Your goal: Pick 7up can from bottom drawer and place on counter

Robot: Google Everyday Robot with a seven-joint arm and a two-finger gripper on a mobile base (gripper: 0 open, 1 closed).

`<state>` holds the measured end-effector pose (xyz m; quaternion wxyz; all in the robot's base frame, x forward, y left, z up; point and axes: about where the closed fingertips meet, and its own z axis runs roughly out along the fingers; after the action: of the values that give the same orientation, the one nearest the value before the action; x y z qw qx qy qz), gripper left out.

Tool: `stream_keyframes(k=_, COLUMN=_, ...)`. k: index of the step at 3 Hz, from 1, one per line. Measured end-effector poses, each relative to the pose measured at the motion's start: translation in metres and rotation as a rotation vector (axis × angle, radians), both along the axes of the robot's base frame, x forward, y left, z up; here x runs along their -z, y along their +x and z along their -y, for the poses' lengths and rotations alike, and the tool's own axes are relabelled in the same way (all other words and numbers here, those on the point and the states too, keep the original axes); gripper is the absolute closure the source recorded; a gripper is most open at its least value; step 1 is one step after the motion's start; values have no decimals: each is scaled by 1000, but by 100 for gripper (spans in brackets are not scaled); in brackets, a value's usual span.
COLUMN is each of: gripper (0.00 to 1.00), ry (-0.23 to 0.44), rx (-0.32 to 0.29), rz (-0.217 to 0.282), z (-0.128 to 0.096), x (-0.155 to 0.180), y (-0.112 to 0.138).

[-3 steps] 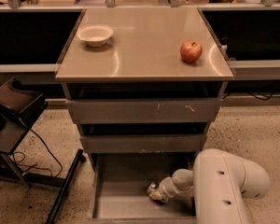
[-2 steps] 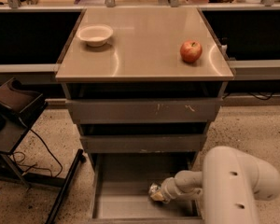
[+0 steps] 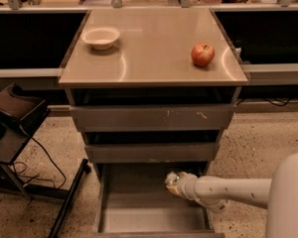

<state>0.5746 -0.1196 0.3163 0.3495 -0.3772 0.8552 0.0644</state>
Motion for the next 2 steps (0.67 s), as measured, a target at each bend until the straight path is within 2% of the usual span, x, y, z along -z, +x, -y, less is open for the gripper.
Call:
stream_keyframes(k=1, gripper=100, ry=-50, rx=82, rz=62, z=3, x=-70, y=-10)
stream_keyframes(k=2, gripper=100, ry=-114, rx=89, rz=96, z=-33, x=-127, y=-29)
